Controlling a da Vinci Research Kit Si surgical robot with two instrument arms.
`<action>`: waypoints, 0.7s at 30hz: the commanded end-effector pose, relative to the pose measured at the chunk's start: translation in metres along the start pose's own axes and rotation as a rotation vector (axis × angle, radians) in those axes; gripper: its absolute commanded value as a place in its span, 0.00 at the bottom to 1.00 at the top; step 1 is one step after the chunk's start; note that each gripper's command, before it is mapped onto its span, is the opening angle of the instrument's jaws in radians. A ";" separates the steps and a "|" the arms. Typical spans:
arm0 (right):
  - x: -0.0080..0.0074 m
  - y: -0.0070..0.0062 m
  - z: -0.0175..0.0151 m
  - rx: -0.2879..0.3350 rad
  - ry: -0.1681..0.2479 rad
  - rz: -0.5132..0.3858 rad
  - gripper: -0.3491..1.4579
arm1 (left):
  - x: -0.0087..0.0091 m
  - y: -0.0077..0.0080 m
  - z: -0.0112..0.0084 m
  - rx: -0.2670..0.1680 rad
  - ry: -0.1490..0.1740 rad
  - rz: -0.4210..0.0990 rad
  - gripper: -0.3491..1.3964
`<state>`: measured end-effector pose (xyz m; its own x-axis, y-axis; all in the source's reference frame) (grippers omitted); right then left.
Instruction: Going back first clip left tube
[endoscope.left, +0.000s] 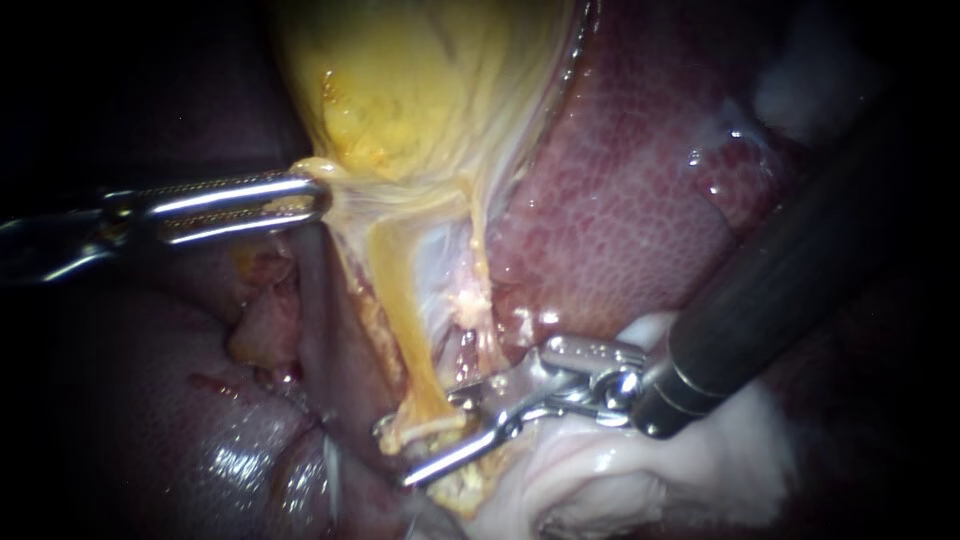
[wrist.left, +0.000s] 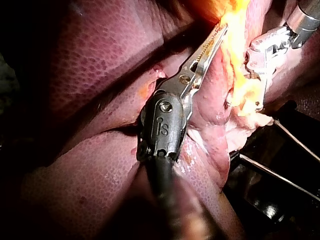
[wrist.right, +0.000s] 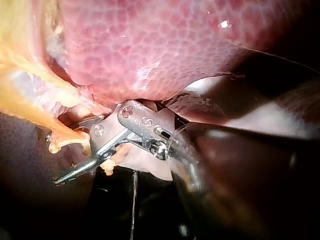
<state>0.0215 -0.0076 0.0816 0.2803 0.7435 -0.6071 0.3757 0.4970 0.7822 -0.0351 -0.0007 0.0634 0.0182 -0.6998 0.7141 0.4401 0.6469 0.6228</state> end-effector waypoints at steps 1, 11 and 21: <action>0.0003 0.0000 -0.0002 -0.006 0.003 -0.015 0.52 | 0.0000 0.0000 0.0000 0.000 0.000 0.001 0.00; 0.0017 0.0015 -0.0019 -0.062 0.024 -0.073 0.52 | 0.0000 -0.0005 -0.0001 0.003 0.000 0.001 0.00; 0.0022 0.0009 -0.0035 -0.085 0.032 -0.088 0.52 | -0.0001 -0.0005 -0.0002 0.004 0.000 0.001 0.00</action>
<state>0.0191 -0.0040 0.0813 0.2202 0.7095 -0.6695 0.3185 0.5964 0.7368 -0.0351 -0.0011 0.0629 0.0191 -0.6993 0.7146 0.4370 0.6487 0.6231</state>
